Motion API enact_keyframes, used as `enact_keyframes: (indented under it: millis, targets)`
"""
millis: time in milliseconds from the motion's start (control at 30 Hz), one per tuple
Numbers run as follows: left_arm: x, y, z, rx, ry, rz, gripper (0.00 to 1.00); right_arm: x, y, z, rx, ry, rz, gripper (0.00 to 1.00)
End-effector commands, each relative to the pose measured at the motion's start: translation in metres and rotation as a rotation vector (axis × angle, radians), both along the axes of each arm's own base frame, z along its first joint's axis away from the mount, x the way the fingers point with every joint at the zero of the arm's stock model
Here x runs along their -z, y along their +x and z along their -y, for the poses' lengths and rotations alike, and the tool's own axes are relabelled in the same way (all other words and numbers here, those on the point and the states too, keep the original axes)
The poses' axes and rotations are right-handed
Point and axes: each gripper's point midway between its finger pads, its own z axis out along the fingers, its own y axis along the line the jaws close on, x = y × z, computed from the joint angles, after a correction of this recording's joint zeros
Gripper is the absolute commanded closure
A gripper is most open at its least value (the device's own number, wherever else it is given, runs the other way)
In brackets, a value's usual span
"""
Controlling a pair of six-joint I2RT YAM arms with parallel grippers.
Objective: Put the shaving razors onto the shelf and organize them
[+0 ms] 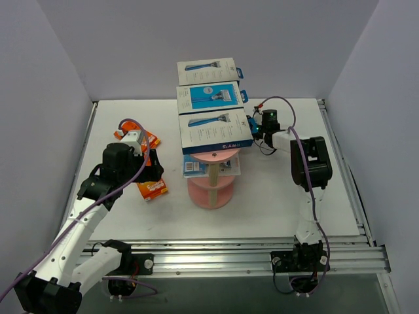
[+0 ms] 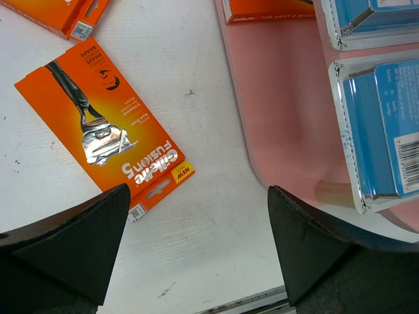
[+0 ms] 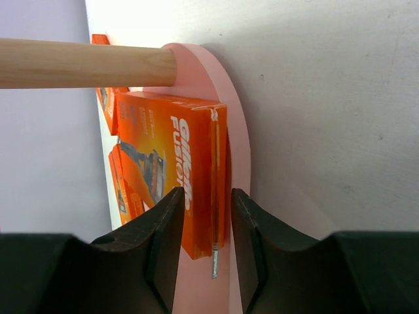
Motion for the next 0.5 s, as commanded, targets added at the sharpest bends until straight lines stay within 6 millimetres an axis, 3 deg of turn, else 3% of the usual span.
enact_keyframes:
  millis: [0, 300, 467]
  targets:
    - [-0.019, 0.008, -0.001, -0.002, -0.003, 0.06, 0.05, -0.052, 0.003, -0.001, -0.025, 0.064, 0.114, 0.69]
    - [-0.017, 0.009, -0.004, -0.015, 0.007, 0.055, 0.05, -0.074, -0.004, 0.01, -0.016, 0.101, 0.135, 0.66]
    - [-0.013, 0.01, -0.005, -0.021, 0.016, 0.042, 0.05, -0.071, -0.014, 0.025, 0.016, 0.078, 0.121, 0.63]
